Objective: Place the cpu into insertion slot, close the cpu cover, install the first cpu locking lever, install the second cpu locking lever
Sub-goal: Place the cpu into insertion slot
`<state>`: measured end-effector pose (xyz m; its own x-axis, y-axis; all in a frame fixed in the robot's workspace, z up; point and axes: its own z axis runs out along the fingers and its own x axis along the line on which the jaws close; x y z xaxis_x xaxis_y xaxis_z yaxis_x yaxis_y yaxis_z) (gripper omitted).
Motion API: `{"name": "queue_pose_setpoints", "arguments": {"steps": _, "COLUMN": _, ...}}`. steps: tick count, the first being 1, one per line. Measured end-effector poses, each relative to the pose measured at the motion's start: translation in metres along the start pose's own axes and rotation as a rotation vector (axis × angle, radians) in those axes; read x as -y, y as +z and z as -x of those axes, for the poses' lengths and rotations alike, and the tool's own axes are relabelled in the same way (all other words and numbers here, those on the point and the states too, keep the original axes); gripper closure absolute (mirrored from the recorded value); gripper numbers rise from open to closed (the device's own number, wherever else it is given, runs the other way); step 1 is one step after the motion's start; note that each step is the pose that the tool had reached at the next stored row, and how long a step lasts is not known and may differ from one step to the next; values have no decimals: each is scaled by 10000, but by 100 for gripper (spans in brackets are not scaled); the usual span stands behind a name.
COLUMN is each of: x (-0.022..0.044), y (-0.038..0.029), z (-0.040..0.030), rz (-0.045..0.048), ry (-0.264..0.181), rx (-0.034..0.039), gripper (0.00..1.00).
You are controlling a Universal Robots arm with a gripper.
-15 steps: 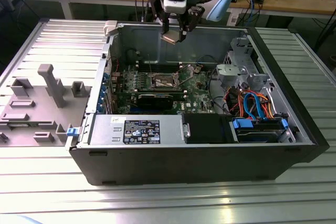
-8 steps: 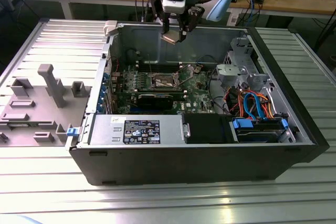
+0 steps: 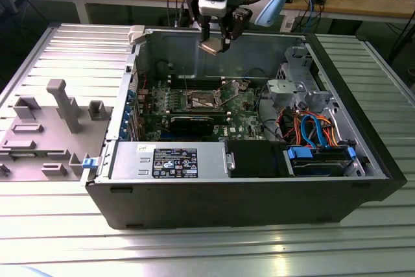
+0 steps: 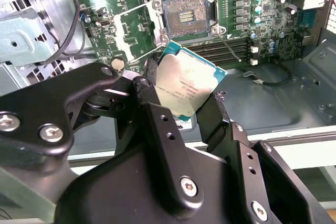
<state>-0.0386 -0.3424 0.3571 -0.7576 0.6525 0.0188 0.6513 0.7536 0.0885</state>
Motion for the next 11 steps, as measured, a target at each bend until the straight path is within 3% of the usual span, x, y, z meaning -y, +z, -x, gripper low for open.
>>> {"name": "queue_pose_setpoints", "arguments": {"steps": 11, "x": 0, "y": 0, "z": 0, "rz": 6, "ry": 306, "rx": 27, "gripper": 46}}
